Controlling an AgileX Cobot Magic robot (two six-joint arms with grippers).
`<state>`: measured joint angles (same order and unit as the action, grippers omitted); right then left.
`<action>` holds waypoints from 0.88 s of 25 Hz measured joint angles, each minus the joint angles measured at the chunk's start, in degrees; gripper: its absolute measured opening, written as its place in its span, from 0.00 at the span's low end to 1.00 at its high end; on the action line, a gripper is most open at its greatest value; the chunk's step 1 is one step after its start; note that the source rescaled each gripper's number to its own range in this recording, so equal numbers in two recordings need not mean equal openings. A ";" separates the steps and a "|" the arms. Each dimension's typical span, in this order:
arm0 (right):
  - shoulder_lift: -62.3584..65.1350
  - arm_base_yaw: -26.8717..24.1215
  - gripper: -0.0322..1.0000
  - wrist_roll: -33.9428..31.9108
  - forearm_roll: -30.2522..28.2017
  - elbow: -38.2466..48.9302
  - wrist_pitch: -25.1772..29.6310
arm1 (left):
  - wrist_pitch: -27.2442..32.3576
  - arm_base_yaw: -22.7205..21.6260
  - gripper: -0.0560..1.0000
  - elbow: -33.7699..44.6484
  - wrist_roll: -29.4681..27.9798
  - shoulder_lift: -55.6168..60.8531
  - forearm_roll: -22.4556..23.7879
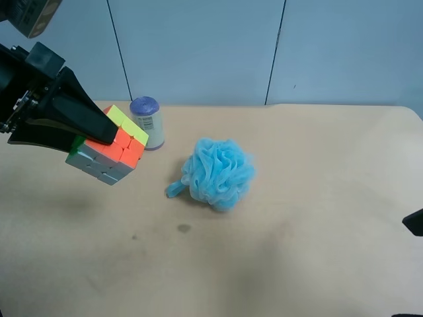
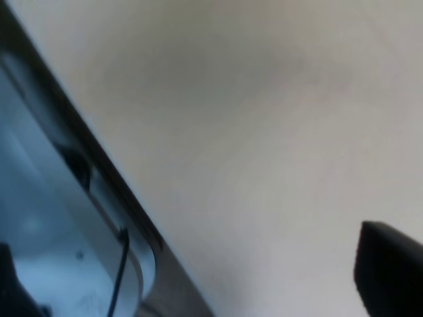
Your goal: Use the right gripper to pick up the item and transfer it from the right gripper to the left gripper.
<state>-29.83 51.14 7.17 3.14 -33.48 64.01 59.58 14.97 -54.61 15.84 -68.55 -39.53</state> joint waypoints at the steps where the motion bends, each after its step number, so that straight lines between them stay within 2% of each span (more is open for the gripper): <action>1: 2.13 0.00 1.00 -0.39 0.00 0.78 -0.35 | 0.00 0.00 0.06 0.00 0.00 0.00 0.00; 9: 12.93 0.00 1.00 -2.29 -1.46 4.65 -2.43 | 0.17 0.00 0.06 0.00 0.00 0.00 0.00; 22: 13.57 0.00 1.00 -2.42 -1.46 4.65 -2.43 | 0.29 0.00 0.06 0.00 0.00 0.00 0.00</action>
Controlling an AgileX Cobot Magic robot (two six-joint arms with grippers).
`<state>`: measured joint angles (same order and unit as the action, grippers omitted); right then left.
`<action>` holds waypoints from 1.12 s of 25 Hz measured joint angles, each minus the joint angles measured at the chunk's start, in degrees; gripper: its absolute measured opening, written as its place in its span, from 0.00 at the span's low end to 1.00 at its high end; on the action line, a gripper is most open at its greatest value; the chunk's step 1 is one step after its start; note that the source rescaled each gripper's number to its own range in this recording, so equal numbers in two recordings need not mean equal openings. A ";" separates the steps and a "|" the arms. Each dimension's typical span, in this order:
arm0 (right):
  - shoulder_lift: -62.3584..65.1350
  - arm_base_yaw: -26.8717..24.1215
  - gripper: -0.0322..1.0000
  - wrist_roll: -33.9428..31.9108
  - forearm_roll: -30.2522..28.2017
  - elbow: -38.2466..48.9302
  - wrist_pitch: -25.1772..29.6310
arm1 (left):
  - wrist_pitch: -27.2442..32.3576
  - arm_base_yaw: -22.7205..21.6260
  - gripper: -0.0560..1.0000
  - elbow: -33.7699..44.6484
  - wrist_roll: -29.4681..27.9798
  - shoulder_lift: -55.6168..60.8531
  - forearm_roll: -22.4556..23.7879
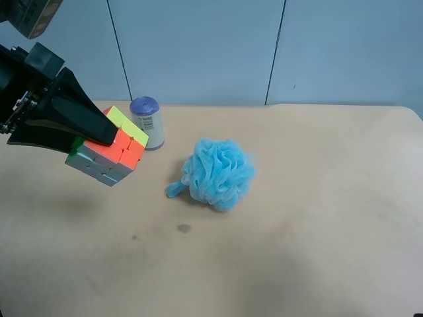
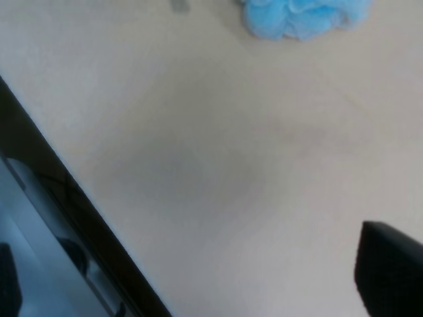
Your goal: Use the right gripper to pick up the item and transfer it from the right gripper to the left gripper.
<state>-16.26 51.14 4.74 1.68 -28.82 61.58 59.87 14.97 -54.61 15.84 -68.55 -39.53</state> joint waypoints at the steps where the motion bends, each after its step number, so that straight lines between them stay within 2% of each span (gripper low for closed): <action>1: 0.00 0.00 1.00 -0.01 0.00 0.00 0.00 | 0.00 0.00 0.06 0.00 0.00 0.00 0.00; 4: 1.51 -0.24 1.00 -0.01 0.00 0.00 0.00 | 0.00 0.00 0.06 0.00 0.00 0.00 0.02; 7: 5.74 -3.67 1.00 -0.01 0.00 0.00 -0.13 | 0.00 0.00 0.06 0.00 0.00 0.00 0.31; 10: 10.52 -10.53 1.00 -0.01 0.00 0.00 -0.18 | 0.00 0.00 0.06 0.00 0.00 0.00 0.37; 20: 16.41 -40.14 1.00 -0.06 0.00 0.00 -0.18 | 0.00 0.00 0.06 0.00 0.00 0.00 0.43; 25: 16.41 -49.07 1.00 -0.06 0.00 0.00 -0.18 | 0.00 0.00 0.06 0.00 0.01 0.00 0.43; 28: 16.41 -50.74 1.00 -0.11 0.00 0.00 -0.18 | -0.31 0.00 0.06 0.00 0.06 0.00 0.43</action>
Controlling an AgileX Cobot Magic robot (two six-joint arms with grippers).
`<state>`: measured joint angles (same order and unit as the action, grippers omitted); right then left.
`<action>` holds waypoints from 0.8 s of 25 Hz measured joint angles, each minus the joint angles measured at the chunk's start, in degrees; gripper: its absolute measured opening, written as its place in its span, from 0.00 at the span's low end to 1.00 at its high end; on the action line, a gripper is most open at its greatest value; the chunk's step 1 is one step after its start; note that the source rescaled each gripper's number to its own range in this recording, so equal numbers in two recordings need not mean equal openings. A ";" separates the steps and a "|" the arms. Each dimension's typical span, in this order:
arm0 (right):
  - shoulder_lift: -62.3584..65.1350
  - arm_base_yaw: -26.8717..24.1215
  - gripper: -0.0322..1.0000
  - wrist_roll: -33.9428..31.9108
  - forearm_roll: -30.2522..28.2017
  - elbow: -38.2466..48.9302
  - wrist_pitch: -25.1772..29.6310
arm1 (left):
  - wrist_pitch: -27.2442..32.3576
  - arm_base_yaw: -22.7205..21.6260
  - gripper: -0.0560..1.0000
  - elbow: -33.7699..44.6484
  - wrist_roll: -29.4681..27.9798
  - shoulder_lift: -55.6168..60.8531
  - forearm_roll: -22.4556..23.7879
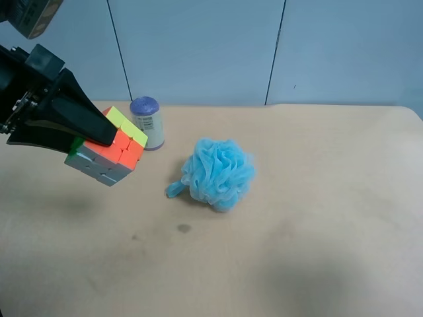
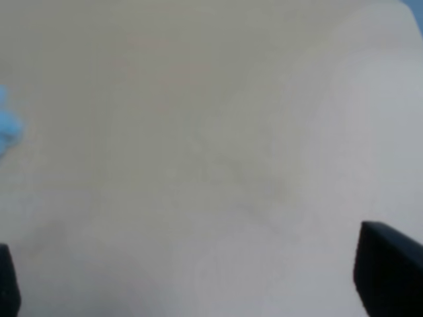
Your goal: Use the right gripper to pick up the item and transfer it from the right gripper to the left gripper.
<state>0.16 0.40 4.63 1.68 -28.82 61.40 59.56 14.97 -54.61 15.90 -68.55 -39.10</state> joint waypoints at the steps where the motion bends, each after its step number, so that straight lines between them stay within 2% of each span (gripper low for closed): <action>1: 0.00 -0.08 1.00 0.00 0.00 0.00 0.00 | -0.33 0.00 0.06 0.00 0.00 0.00 0.00; 7: 0.00 -0.08 1.00 0.00 0.00 0.00 0.00 | -3.21 0.00 0.06 0.00 0.00 0.00 0.21; 10: 0.00 -0.08 1.00 0.00 0.00 0.00 0.00 | -5.69 0.00 0.06 -0.05 0.00 -0.05 2.18; 20: 0.00 -0.08 1.00 -0.05 0.00 0.00 0.00 | -9.47 0.00 0.06 -7.92 -5.71 -8.47 20.94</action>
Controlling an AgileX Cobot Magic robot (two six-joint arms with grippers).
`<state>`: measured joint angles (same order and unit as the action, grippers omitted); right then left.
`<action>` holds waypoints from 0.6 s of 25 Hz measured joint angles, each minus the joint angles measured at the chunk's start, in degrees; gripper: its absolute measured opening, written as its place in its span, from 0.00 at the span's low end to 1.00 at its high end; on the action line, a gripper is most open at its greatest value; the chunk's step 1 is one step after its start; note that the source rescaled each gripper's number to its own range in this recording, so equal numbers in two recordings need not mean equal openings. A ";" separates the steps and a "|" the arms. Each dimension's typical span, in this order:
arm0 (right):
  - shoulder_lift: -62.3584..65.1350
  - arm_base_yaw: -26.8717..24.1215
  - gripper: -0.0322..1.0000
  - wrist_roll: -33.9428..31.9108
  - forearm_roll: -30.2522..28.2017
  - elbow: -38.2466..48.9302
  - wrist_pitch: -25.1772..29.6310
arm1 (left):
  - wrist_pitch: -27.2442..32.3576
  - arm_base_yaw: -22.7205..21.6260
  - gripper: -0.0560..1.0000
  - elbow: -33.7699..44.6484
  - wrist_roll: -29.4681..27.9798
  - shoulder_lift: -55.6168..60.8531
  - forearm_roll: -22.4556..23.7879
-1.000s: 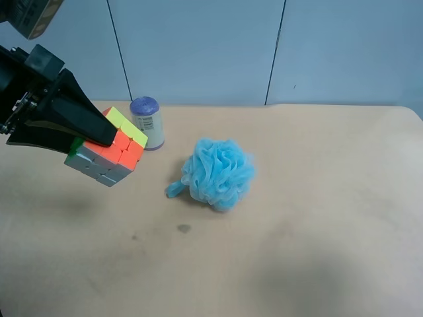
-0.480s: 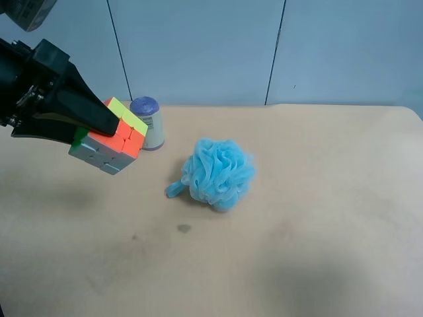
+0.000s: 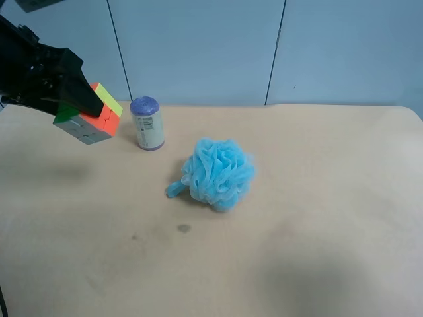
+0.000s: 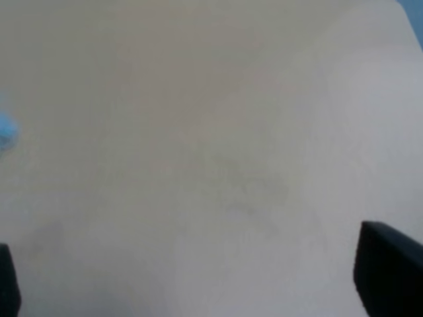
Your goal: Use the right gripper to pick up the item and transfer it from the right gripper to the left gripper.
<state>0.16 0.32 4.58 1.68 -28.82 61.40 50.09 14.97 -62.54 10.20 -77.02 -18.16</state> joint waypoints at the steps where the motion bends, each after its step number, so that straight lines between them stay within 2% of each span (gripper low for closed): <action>1: 0.00 0.00 1.00 0.00 0.00 0.00 0.00 | -0.59 0.00 0.06 -0.18 -0.11 -1.73 1.21; 11: 0.00 0.00 1.00 0.00 0.00 0.00 0.00 | -11.23 0.00 0.06 -0.37 -0.21 -18.52 11.32; 15: 0.00 0.00 1.00 0.00 0.00 0.00 0.00 | -13.46 0.00 0.06 -0.39 -0.21 -22.05 14.57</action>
<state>0.16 0.32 4.58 1.68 -28.82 61.40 36.63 14.97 -62.93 9.99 -99.07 -3.58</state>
